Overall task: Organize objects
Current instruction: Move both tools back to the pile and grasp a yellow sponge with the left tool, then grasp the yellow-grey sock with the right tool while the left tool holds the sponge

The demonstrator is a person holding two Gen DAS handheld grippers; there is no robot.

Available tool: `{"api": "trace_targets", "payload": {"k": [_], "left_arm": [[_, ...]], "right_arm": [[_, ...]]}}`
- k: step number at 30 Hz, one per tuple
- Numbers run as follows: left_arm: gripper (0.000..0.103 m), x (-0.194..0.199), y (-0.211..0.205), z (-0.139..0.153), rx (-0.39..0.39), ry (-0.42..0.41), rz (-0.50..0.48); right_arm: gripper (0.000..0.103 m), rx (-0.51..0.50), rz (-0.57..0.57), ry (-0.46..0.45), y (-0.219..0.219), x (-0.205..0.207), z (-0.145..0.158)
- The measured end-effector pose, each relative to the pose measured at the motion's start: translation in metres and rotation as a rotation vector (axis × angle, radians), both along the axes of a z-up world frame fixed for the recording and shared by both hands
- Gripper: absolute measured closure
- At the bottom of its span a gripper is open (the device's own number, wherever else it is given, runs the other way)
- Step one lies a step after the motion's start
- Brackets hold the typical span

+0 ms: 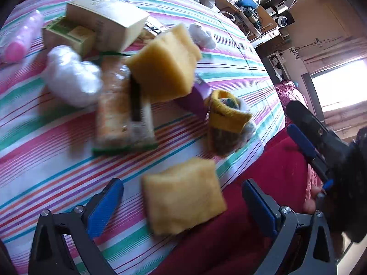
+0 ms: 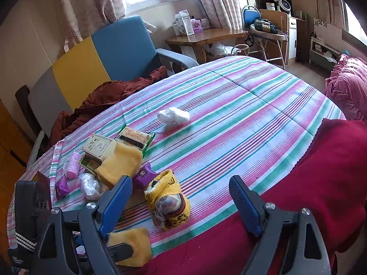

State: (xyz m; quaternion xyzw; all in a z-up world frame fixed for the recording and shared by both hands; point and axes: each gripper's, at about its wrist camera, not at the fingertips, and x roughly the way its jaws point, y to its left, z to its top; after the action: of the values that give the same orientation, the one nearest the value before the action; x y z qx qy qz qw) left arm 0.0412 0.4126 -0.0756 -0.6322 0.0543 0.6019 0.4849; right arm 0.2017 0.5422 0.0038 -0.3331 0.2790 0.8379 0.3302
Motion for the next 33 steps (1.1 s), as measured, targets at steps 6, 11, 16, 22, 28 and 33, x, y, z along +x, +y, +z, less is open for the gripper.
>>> {"api": "trace_targets", "payload": {"k": [6, 11, 16, 22, 28, 33], "left_arm": [[0.001, 0.018, 0.009, 0.000, -0.018, 0.143, -0.042], [0.018, 0.036, 0.001, 0.002, -0.041, 0.285, -0.089], [0.035, 0.026, -0.019, 0.009, 0.002, 0.245, -0.099], [0.036, 0.019, -0.061, 0.014, 0.006, 0.290, -0.087], [0.035, 0.014, -0.099, 0.009, 0.059, 0.327, -0.041], [0.033, 0.009, -0.088, 0.004, 0.067, 0.337, -0.023]], "right_arm": [[0.015, 0.000, -0.001, 0.020, 0.000, 0.002, 0.001], [0.015, 0.001, 0.000, 0.013, 0.000, 0.002, 0.000], [0.015, 0.001, 0.005, -0.012, 0.000, -0.001, 0.000], [0.016, -0.001, 0.057, -0.090, -0.002, -0.013, -0.004], [0.030, -0.002, 0.168, -0.257, -0.007, -0.039, -0.016], [0.042, -0.023, 0.264, -0.395, -0.010, -0.059, -0.031]]}}
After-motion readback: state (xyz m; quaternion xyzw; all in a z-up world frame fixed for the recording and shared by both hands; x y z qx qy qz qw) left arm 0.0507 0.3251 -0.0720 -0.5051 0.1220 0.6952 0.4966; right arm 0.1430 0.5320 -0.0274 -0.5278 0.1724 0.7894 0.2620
